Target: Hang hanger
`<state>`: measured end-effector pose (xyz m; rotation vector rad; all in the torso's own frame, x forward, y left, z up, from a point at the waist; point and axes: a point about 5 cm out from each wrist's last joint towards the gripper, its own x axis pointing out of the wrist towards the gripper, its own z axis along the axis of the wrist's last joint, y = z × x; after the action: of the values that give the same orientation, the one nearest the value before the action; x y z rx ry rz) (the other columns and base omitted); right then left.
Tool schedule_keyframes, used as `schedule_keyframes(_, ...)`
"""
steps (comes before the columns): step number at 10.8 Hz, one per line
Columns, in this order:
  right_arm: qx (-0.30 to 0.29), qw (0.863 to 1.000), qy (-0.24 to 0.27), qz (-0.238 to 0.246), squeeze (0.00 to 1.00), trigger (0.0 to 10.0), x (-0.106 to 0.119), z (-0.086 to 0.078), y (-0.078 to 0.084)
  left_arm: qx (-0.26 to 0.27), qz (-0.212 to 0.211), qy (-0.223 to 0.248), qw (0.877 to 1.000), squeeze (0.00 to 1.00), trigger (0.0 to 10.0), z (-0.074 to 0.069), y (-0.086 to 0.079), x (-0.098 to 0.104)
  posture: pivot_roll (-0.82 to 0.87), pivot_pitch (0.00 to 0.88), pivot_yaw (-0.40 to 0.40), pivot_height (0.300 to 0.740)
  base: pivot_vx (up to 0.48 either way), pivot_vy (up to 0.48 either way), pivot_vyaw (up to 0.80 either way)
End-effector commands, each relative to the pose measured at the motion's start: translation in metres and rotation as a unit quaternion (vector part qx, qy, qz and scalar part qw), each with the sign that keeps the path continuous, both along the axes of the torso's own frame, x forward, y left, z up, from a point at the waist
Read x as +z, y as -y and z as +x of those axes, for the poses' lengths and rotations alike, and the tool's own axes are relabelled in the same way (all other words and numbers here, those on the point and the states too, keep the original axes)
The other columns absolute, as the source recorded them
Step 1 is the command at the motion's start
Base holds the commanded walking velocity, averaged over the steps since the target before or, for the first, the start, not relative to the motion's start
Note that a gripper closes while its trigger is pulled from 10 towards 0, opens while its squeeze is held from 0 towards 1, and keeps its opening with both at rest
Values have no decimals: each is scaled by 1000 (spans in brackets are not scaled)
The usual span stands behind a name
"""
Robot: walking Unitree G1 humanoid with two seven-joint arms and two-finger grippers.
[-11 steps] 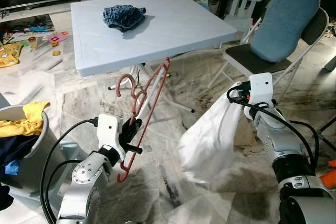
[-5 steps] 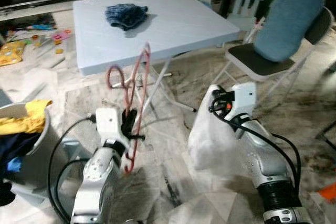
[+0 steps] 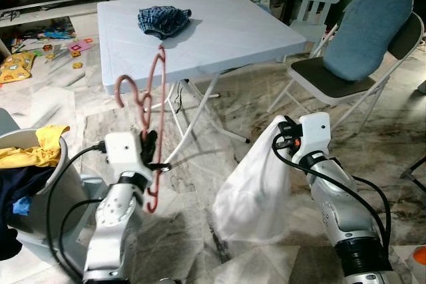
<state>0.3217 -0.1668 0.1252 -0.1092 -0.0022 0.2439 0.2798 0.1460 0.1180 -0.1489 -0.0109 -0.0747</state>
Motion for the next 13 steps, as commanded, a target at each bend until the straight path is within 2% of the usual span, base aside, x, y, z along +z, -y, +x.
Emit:
schedule_keyframes(1, 0, 1000, 23, 3, 0, 10000, 15, 3, 1, -2, 18, 15, 1000, 0, 10000, 1, -3, 8, -128, 0, 24, 740, 0, 0, 0)
schedule_keyframes(3, 7, 999, 32, 4, 0, 10000, 20, 4, 2, -9, 45, 10, 999, 0, 10000, -3, -10, 7, -119, 0, 21, 740, 279, 0, 0)
schedule_keyframes(5, 10, 999, 42, 0, 0, 10000, 22, 3, 1, 6, 53, 7, 999, 0, 10000, -7, -16, 7, -124, 0, 27, 740, 300, 0, 0)
schedule_keyframes(7, 16, 999, 45, -1, 0, 10000, 20, -2, -1, 38, 52, 13, 998, 0, 10000, -11, -17, 6, -129, 0, 29, 740, 328, 0, 0)
schedule_keyframes(9, 16, 999, 45, 5, 0, 10000, 15, -6, -1, 51, 63, 9, 997, 0, 10000, -19, -15, -6, -134, 0, 24, 740, 343, 0, 0)
schedule_keyframes(11, 18, 999, 35, 11, 0, 10000, 9, -6, -4, 70, 51, -10, 996, 0, 10000, -20, -17, -17, -124, 0, 11, 740, 360, 0, 0)
schedule_keyframes(13, 23, 999, 32, 12, 0, 10000, 7, -5, -8, 74, 54, -5, 996, 0, 10000, -17, -20, -16, -119, 0, 8, 740, 386, 0, 0)
